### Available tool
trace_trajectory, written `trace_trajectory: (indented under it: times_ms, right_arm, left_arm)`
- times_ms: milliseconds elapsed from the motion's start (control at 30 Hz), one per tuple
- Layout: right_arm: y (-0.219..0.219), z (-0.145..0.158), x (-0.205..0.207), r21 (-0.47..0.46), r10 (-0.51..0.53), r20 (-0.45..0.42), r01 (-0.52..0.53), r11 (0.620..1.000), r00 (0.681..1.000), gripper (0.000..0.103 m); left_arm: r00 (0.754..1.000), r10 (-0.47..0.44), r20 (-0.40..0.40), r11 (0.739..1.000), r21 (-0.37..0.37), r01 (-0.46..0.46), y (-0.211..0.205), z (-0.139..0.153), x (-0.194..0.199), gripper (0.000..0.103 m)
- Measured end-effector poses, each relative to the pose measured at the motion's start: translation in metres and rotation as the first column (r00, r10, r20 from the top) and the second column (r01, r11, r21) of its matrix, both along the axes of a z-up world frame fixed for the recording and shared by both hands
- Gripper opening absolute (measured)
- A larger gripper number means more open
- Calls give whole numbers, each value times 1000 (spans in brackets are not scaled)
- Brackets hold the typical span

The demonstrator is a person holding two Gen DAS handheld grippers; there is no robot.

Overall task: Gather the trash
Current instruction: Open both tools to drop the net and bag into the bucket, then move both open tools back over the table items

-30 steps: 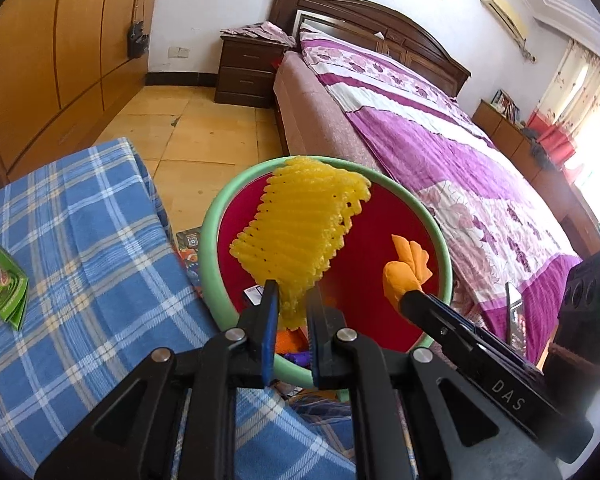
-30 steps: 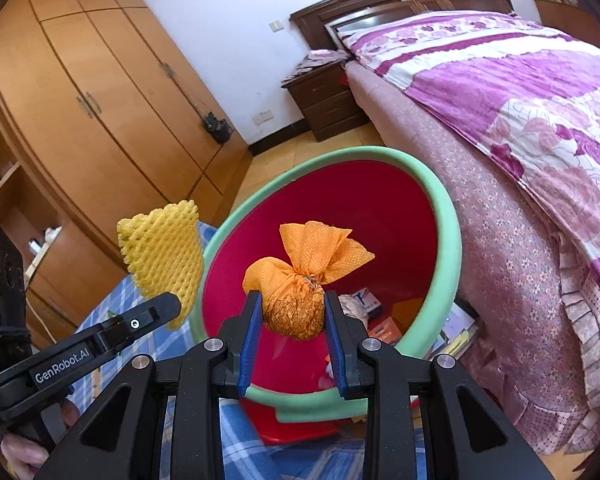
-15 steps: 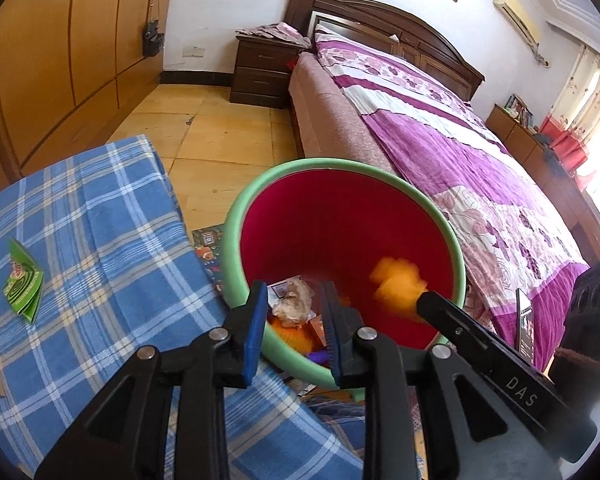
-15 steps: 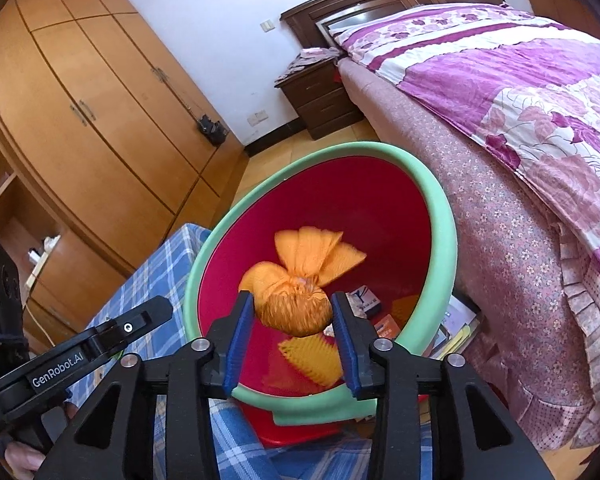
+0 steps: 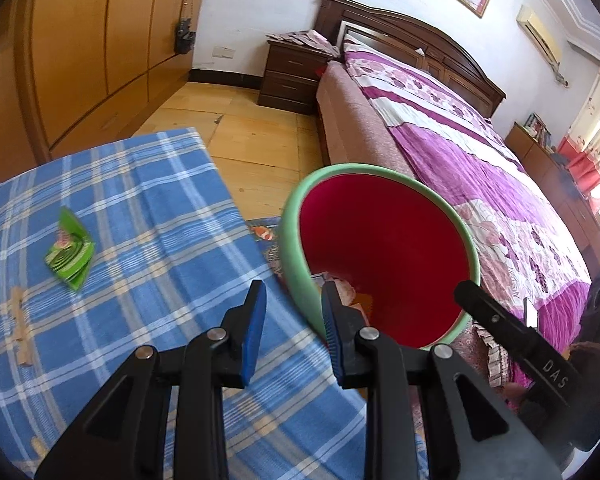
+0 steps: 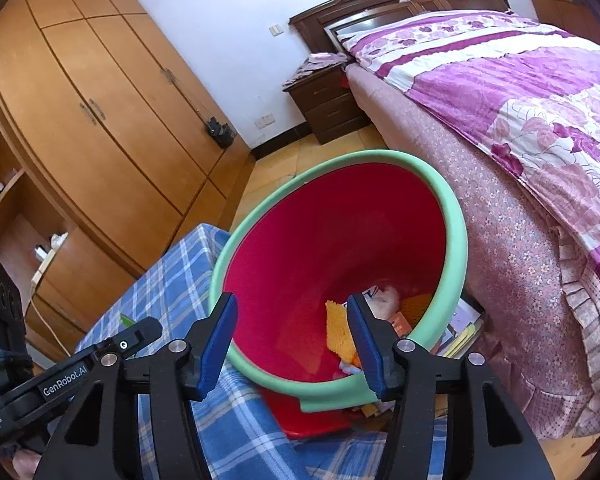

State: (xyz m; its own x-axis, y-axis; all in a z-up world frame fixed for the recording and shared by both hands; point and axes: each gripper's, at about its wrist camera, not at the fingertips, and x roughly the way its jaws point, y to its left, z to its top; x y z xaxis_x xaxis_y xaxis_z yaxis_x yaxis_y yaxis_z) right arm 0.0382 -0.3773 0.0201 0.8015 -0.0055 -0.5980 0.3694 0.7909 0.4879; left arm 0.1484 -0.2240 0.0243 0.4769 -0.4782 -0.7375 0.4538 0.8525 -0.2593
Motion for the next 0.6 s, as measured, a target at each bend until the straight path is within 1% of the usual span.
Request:
trace_trajectory:
  times_ms: [300,467,600]
  right_arm:
    - [24,12,-4,-30,26,5,-25,999,1000,58]
    - [36,16,-3,-40,46,6,-45,998,999,58]
    - [45,16,0,-48,58,1,-58,997,998,58]
  left_arm:
    - [995,99,4,995,22,-99,46,1,-3,28]
    - [986,166,2,986,32,-166,76,-2,-2,28]
    - [974,227,5,973,45,-227,103,-6,1,29]
